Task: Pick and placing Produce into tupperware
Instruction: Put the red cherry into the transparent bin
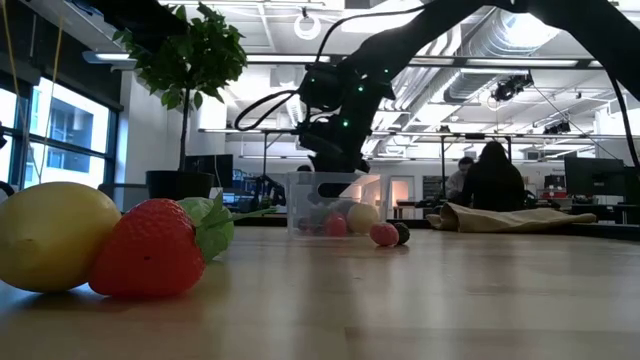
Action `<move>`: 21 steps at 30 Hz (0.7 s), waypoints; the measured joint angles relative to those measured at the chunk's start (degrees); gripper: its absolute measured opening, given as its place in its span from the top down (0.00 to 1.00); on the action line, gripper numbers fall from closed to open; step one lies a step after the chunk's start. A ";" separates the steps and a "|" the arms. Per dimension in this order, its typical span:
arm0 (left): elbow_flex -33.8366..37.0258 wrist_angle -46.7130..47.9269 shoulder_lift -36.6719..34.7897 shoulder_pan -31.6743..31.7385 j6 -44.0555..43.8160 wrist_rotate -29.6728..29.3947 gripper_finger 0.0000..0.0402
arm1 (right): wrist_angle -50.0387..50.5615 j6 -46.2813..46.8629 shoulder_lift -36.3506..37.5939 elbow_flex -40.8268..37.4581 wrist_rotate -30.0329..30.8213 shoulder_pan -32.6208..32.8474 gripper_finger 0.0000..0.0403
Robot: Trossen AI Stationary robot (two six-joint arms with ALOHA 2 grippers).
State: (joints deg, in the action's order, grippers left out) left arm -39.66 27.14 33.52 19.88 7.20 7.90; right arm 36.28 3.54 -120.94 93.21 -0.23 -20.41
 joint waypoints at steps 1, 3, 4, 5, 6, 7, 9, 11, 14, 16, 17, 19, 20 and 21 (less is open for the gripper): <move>0.00 0.02 0.00 0.00 0.02 0.00 1.00 | 0.76 -0.13 0.20 0.24 0.00 0.01 0.54; 0.01 0.01 0.00 0.00 0.01 0.00 1.00 | 2.10 -0.17 1.26 1.00 -0.02 0.02 0.54; 0.01 0.02 0.00 0.00 0.00 0.00 1.00 | 2.89 -0.18 2.14 1.40 0.03 0.14 0.54; 0.01 -0.01 0.00 0.00 0.01 0.00 1.00 | 3.03 -0.16 3.31 1.60 0.02 0.16 0.54; 0.00 0.01 0.00 -0.01 0.00 -0.01 1.00 | 3.45 -0.16 4.57 1.68 0.13 0.24 0.54; 0.00 0.02 0.00 -0.02 0.02 -0.02 1.00 | 3.79 -0.10 6.09 1.68 0.38 0.44 0.54; 0.00 0.02 0.00 -0.02 0.00 0.00 1.00 | 5.90 0.58 9.32 1.68 1.26 0.84 0.54; 0.00 0.01 0.00 0.00 0.00 0.00 1.00 | 9.72 2.30 12.76 1.68 2.23 1.21 0.54; 0.02 0.02 0.00 0.00 0.01 0.00 1.00 | 18.93 8.28 17.21 1.68 2.76 2.16 0.54; 0.02 0.00 0.00 0.00 0.02 0.00 1.00 | 26.89 16.04 19.77 1.64 2.64 3.34 0.54; 0.00 0.02 0.00 -0.02 0.00 -0.01 1.00 | 31.04 20.22 20.84 1.64 2.66 4.36 0.54; 0.02 0.02 0.00 -0.02 0.00 -0.02 1.00 | 38.40 28.83 22.34 1.64 2.58 7.30 0.54; 0.01 0.00 0.00 -0.01 0.00 -0.02 1.00 | 41.18 32.99 22.84 1.62 2.43 9.18 0.54; 0.02 0.01 0.00 0.00 0.00 -0.01 1.00 | 43.12 37.04 23.13 1.57 2.23 11.21 0.54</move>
State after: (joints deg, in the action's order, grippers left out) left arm -39.64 27.15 33.52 19.88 7.20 7.89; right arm 79.40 40.58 -97.81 94.78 2.00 -9.20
